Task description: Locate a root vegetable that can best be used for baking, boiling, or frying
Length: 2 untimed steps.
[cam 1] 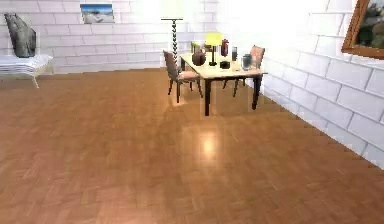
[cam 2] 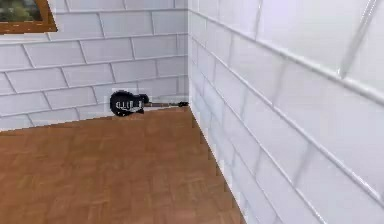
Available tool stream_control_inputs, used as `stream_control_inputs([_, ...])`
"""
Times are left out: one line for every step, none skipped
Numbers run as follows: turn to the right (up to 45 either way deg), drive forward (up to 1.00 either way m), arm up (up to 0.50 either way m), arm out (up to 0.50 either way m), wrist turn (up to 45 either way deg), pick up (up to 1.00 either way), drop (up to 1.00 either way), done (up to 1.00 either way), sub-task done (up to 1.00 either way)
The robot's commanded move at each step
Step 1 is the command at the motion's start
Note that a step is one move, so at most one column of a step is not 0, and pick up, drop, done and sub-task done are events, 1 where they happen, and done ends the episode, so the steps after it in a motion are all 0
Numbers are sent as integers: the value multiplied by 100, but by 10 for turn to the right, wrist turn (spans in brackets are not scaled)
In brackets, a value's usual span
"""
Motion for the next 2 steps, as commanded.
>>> stream_control_inputs([-450, 0, 0, 0, 0, 0, 0, 0, 0])
stream_control_inputs([-420, 0, 0, 0, 0, 0, 0, 0, 0])
